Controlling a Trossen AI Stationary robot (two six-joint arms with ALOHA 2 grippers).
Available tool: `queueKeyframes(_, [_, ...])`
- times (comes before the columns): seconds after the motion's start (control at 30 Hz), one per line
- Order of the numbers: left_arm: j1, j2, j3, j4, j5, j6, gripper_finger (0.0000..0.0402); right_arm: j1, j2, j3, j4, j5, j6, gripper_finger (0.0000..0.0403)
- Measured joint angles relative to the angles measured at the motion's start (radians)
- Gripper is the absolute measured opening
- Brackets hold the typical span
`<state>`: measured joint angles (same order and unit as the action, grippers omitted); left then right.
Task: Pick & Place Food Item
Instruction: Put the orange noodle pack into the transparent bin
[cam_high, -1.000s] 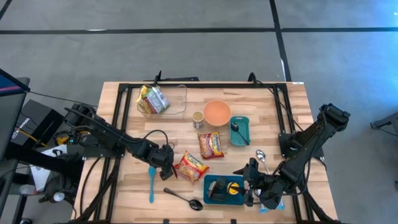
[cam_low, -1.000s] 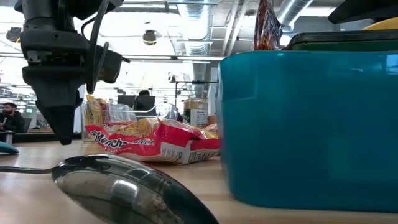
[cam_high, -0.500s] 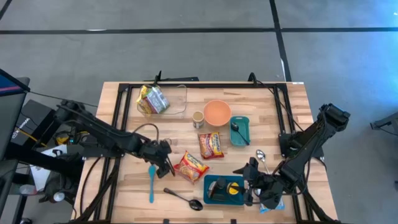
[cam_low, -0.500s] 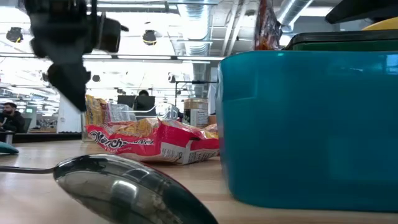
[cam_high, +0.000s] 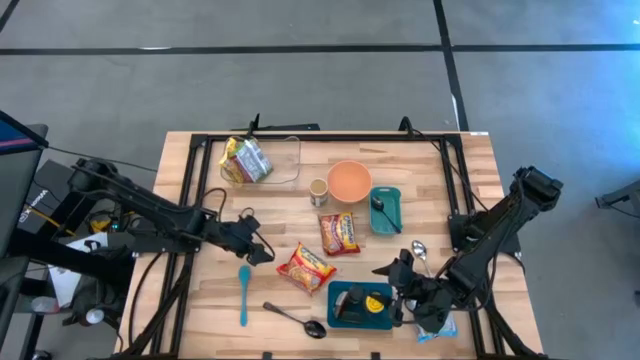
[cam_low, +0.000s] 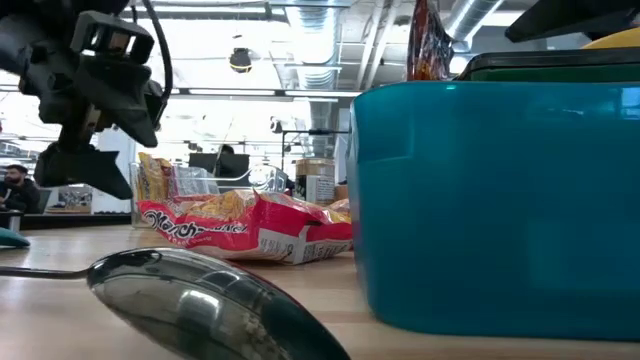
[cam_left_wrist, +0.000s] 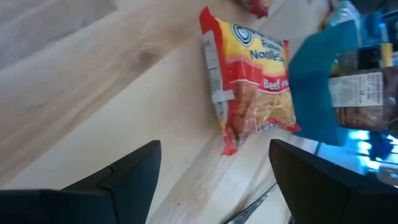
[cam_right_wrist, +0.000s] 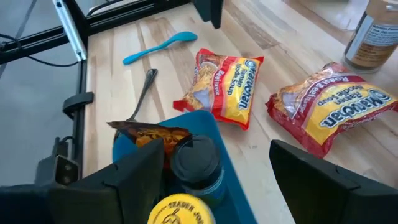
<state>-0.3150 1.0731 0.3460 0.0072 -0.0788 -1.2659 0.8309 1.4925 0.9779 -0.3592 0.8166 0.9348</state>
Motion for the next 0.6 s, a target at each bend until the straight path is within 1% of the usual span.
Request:
queueKeyframes(0.13, [-0.001, 0.012, -0.026, 0.103, 0.0, -0.003, 0.0294, -0.02, 0.0, 0.0, 0.0, 0.0, -0.001, 0.0286])
queueKeyframes(0.27, [-0.001, 0.051, -0.028, 0.123, 0.011, -0.004, 0.0294, -0.04, 0.0, 0.0, 0.0, 0.0, -0.003, 0.0286])
queueKeyframes(0.4, [-0.003, 0.116, -0.028, 0.167, 0.046, -0.021, 0.0294, -0.053, 0.0, 0.0, 0.0, 0.0, -0.003, 0.0286])
queueKeyframes(0.5, [-0.01, 0.175, -0.028, 0.249, 0.054, -0.026, 0.0294, -0.056, 0.0, 0.0, 0.0, 0.0, -0.003, 0.0286])
queueKeyframes(0.6, [-0.011, 0.235, -0.028, 0.332, 0.088, -0.026, 0.0294, -0.061, 0.0, 0.0, 0.0, 0.0, -0.012, 0.0286])
